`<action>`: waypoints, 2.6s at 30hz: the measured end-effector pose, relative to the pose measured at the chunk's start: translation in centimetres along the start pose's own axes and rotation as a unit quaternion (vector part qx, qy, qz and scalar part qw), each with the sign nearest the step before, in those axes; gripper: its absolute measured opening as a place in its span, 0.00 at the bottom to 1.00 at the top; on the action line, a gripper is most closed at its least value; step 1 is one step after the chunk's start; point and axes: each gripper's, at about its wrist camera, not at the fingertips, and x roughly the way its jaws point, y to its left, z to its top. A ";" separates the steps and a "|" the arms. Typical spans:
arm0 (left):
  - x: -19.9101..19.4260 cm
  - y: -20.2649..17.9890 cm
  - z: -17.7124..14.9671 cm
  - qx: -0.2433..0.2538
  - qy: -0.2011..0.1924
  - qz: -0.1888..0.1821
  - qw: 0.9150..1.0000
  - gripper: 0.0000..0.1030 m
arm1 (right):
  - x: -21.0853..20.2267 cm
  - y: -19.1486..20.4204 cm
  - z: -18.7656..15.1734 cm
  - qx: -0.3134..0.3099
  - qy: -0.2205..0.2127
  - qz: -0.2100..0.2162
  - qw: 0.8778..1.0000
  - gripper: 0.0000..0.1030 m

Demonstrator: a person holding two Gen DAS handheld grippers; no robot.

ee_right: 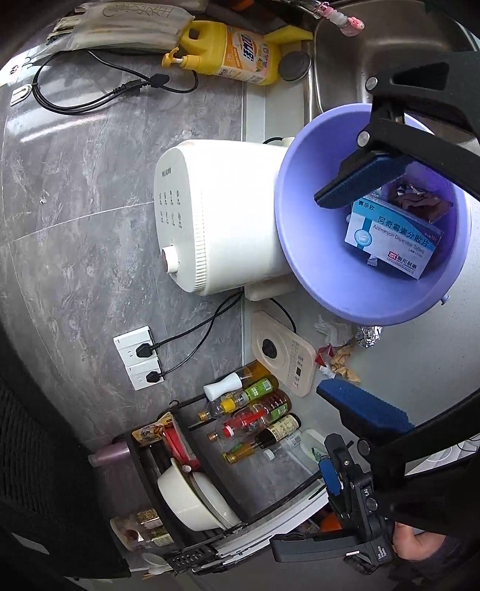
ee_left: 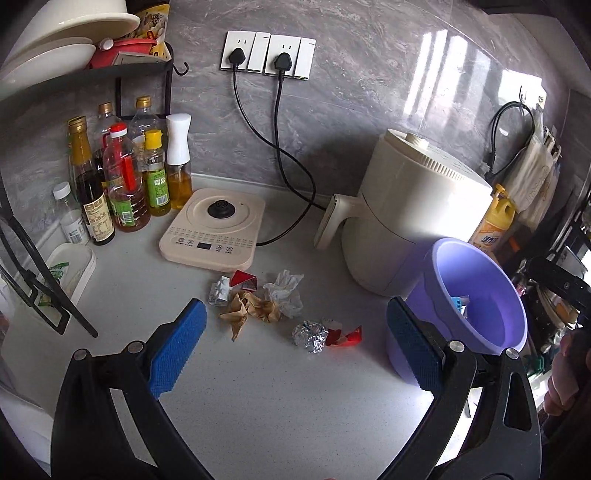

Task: Collect trash
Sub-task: 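Grasp the white blister pack with the left tool while the right tool grasps the foil ball, then carry both items over the lavender bucket and open both tools to drop them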

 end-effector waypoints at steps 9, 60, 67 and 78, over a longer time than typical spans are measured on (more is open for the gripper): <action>1.9 6.1 0.7 -0.011 0.011 -0.014 1.000 0.94 | 4.1 6.1 0.3 -0.032 0.026 0.008 0.999 0.69; 15.7 14.4 1.4 -0.015 0.104 -0.082 0.991 0.27 | 22.5 11.7 -6.7 -0.074 0.239 -0.064 0.966 0.36; 10.5 13.6 2.2 -0.012 0.051 -0.065 0.997 0.24 | 18.0 13.1 -3.9 -0.077 0.178 -0.029 0.981 0.36; 6.2 9.2 2.9 0.005 0.009 -0.075 0.997 0.23 | 10.6 12.0 -1.4 -0.071 0.101 -0.009 0.992 0.36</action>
